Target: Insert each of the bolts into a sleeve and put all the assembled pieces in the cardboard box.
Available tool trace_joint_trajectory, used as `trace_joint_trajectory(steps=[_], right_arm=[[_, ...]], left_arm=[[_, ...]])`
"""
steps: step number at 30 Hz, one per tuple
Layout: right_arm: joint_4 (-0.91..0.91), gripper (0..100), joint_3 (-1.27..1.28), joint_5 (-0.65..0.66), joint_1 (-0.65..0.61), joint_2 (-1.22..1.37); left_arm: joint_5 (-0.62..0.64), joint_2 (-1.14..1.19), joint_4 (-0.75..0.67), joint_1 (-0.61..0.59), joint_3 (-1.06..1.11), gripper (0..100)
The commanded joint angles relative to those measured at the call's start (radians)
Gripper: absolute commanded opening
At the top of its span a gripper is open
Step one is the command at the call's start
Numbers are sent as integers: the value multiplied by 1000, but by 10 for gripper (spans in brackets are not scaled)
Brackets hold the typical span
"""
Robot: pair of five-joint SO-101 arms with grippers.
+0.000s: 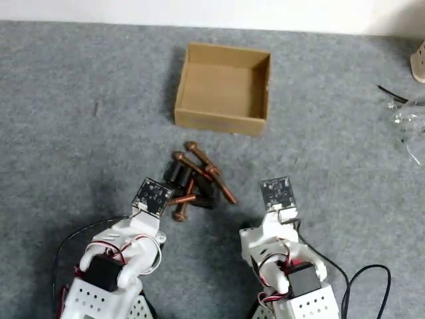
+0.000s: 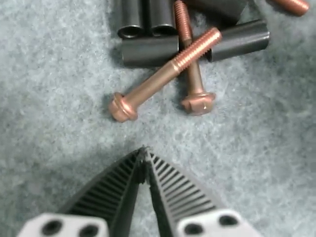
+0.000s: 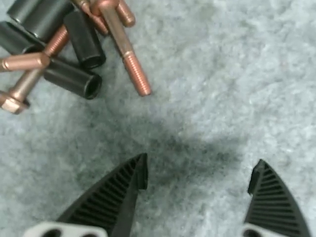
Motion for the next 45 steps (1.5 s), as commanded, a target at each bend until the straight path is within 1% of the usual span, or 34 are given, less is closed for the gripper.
trace_joint_trajectory(steps=[1,31,33,34,35,37,38,39,43,45], right_arm=[[12,307,110,12,-10,-4],[7,307,110,12,-5,-8],[7,307,108,12,-4,-10],[5,307,108,12,-2,-10],[4,307,108,12,7,-10],[-8,307,108,12,31,-10],[-12,307,108,12,41,-10],[-13,307,108,12,45,-10],[-13,307,108,11,47,-10],[-13,307,108,11,48,-10]], left_arm=[[-6,-10,3,7,21,10],[-6,-12,-5,-2,21,11],[-12,-12,-28,-61,12,11],[-55,-12,-61,-111,-1,11],[-141,-12,-98,-168,-18,11],[-377,-12,-152,-292,-64,11],[-471,-12,-161,-340,-85,11],[-503,-12,-166,-377,-108,11],[-407,-4,-180,-478,-262,11],[-397,-2,-175,-499,-364,11]])
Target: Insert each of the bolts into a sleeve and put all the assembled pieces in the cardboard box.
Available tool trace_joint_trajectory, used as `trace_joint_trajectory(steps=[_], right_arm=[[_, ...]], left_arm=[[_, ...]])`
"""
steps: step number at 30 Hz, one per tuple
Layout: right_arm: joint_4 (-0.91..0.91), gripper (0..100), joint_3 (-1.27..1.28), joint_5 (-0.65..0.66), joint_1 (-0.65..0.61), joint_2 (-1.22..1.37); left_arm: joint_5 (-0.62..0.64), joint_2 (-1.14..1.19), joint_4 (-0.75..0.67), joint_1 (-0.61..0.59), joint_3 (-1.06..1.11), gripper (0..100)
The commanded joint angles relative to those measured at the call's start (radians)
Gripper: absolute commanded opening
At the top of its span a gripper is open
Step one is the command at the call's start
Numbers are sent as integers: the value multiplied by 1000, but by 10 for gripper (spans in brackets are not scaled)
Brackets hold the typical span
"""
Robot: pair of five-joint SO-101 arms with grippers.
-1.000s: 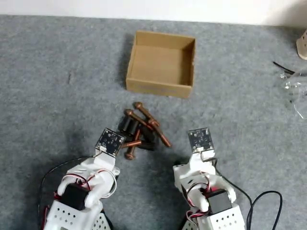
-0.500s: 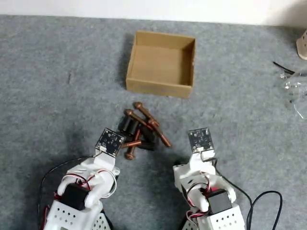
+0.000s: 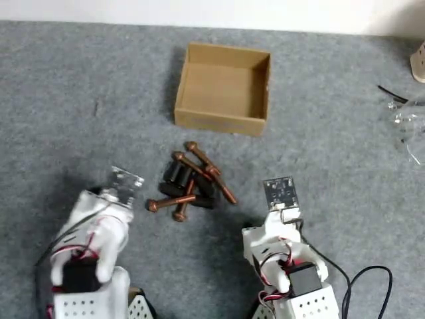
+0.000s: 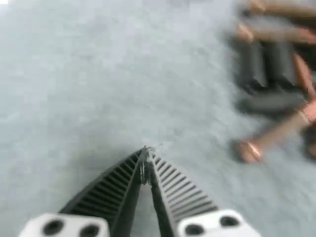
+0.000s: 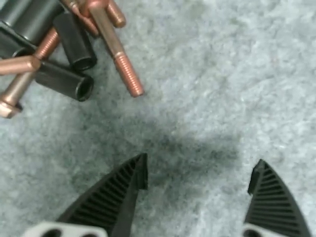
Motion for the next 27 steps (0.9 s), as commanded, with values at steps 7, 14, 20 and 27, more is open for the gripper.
trace_joint_trajectory(steps=[7,14,20,27], right_arm=[[-13,307,108,11,21,-10],[-13,307,108,11,21,-10],[-15,307,108,11,21,-10],[-58,307,107,12,47,-10]], left_arm=[[26,179,14,-67,-510,11],[38,714,54,-67,-812,11],[160,1116,114,-35,-995,11],[419,1382,2,59,-964,11]])
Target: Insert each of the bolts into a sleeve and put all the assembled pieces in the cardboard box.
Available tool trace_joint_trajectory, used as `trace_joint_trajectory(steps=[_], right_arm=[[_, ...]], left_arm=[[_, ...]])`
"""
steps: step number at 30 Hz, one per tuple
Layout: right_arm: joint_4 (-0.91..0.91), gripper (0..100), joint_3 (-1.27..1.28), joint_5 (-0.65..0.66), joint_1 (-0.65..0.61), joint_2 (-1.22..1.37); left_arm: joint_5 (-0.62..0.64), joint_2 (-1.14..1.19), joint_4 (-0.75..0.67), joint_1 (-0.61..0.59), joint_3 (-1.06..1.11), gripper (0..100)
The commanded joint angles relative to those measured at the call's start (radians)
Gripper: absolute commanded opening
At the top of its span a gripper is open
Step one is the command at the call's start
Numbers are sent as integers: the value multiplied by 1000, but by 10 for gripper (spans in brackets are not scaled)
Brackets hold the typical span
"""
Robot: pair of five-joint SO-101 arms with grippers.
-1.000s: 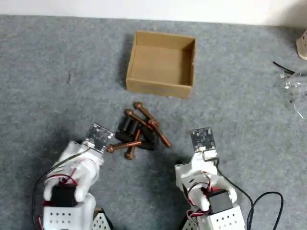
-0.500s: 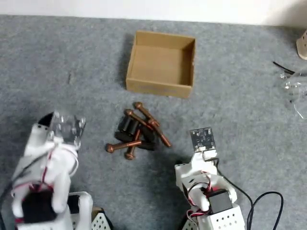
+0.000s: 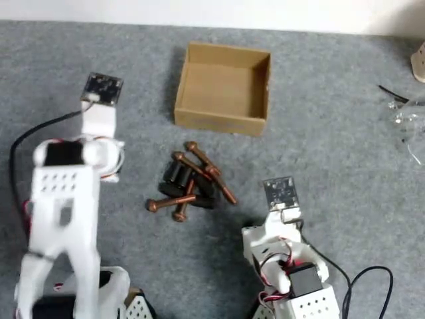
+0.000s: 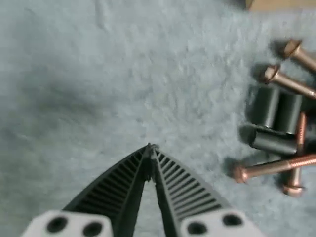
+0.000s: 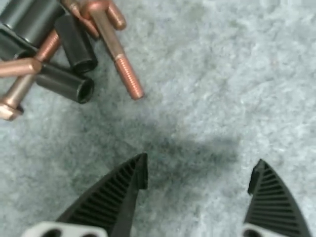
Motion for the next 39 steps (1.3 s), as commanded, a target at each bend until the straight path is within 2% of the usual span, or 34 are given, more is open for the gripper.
trace_joint_trajectory(steps=[1,5,9,11,14,18,20,25,33,39], right_arm=[[-51,307,107,12,64,-10],[-88,307,107,12,148,-10],[-88,307,101,17,194,-10],[-88,307,101,106,237,-8],[-81,307,101,264,302,-8],[-99,307,71,285,371,-10],[-110,307,13,265,340,-4],[-82,307,-177,310,186,51],[-139,307,-565,307,113,616],[-145,307,-905,169,-16,969]], left_arm=[[137,104,-124,59,10,11],[140,93,-282,59,162,11],[140,54,-549,59,372,11],[138,28,-632,59,435,11],[137,-5,-632,59,449,11],[138,-8,-637,7,456,11],[141,-8,-637,-19,456,11],[141,-8,-637,-22,458,11],[141,-8,-637,-25,460,11],[141,-8,-637,-27,460,11]])
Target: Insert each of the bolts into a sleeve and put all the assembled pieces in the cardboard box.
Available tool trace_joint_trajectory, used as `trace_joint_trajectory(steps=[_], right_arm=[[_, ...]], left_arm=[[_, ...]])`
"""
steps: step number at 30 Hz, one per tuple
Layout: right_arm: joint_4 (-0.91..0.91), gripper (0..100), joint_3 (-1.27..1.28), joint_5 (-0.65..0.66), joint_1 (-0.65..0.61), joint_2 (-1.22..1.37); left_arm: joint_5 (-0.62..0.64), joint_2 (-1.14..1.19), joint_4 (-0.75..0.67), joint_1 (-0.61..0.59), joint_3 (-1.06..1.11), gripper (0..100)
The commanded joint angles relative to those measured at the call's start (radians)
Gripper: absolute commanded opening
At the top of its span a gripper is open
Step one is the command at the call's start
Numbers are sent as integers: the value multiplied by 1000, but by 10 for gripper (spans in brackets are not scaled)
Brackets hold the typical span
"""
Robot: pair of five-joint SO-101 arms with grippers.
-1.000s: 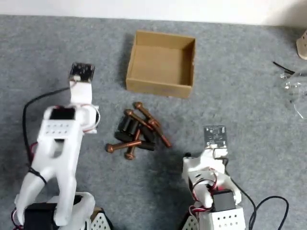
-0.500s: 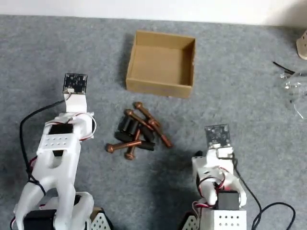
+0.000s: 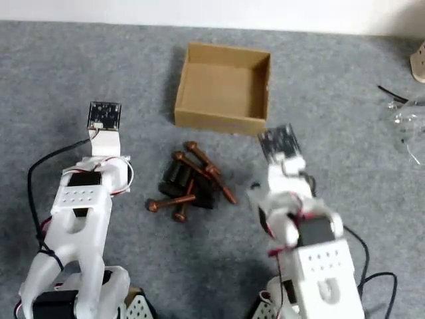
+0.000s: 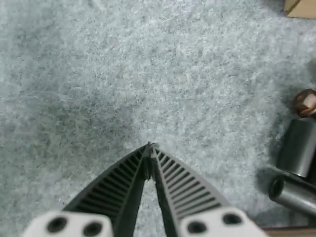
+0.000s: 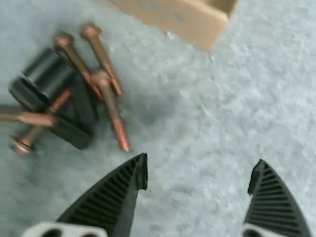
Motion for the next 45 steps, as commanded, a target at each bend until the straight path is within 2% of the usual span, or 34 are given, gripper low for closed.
trace_joint_trajectory(steps=[1,7,16,19,25,45], right_arm=[[-31,307,-234,-71,-101,193],[-31,307,-418,-98,-228,443],[-33,307,-501,-124,-357,653],[-65,307,-498,-172,-366,699],[-165,307,-452,-175,-364,782],[-176,307,-464,-175,-423,1010]], left_arm=[[9,-39,-15,-15,2,11],[9,-39,-15,-15,2,11],[9,-39,-17,-15,2,11],[9,-39,-17,-15,2,11],[9,-39,-17,-15,2,11],[9,-39,-28,-16,4,11]])
